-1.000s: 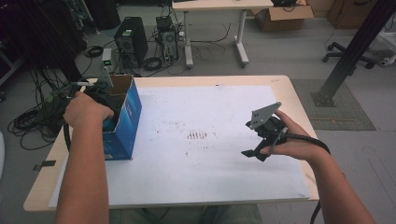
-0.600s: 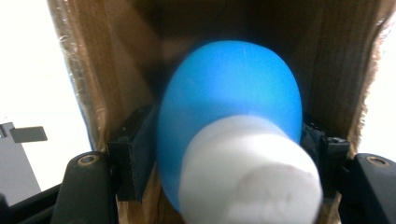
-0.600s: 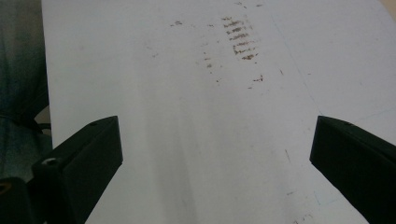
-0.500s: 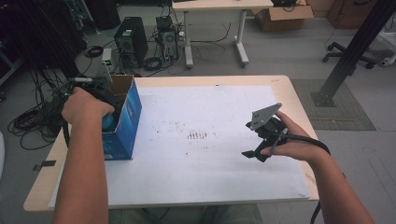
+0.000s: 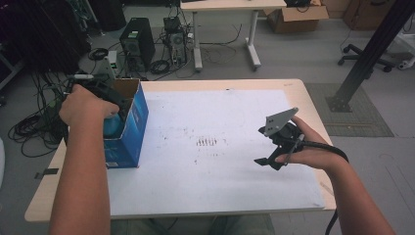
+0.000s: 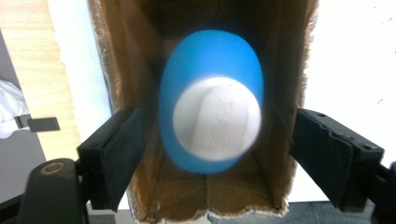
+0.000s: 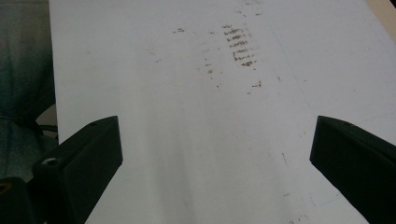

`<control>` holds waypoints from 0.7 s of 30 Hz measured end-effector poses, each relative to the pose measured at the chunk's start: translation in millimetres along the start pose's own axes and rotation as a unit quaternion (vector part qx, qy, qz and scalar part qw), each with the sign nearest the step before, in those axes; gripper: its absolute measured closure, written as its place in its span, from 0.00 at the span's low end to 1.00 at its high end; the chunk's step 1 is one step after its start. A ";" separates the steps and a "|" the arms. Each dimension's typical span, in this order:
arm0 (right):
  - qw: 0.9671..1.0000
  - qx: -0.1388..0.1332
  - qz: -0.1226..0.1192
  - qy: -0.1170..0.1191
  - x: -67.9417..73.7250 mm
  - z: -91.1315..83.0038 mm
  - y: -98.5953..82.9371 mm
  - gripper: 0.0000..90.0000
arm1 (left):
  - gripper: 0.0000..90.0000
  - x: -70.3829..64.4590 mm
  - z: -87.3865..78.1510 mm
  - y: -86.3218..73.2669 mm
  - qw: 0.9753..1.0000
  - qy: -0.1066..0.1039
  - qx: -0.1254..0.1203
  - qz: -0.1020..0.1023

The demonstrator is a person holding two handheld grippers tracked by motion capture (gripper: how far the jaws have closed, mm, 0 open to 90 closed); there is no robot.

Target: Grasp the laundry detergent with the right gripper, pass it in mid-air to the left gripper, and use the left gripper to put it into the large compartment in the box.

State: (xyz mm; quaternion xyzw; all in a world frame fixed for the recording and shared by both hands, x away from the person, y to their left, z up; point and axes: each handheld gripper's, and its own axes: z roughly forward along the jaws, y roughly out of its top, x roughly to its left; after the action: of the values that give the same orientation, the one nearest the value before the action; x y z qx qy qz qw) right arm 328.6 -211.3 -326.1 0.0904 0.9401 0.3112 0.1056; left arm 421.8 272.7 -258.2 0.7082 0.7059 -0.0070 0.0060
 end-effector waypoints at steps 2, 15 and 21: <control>1.000 0.000 0.000 -0.001 0.2 -0.7 0.1 0.03 | 0.19 -1.1 -4.7 -1.7 1.000 0.005 -0.003 0.000; 1.000 -0.006 -0.004 -0.009 2.5 -12.6 3.4 0.03 | 0.00 -14.1 -42.6 -13.2 0.999 0.024 -0.029 0.038; 1.000 -0.011 -0.005 -0.016 -1.2 -19.9 8.7 0.03 | 0.00 -34.7 -71.7 -16.9 0.993 0.028 -0.062 0.094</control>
State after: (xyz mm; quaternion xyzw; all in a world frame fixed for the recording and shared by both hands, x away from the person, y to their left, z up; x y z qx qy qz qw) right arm 325.6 -216.0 -305.1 0.0890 0.9353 0.3196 0.1230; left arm 404.9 239.3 -185.8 0.7697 0.6351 0.0571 0.0308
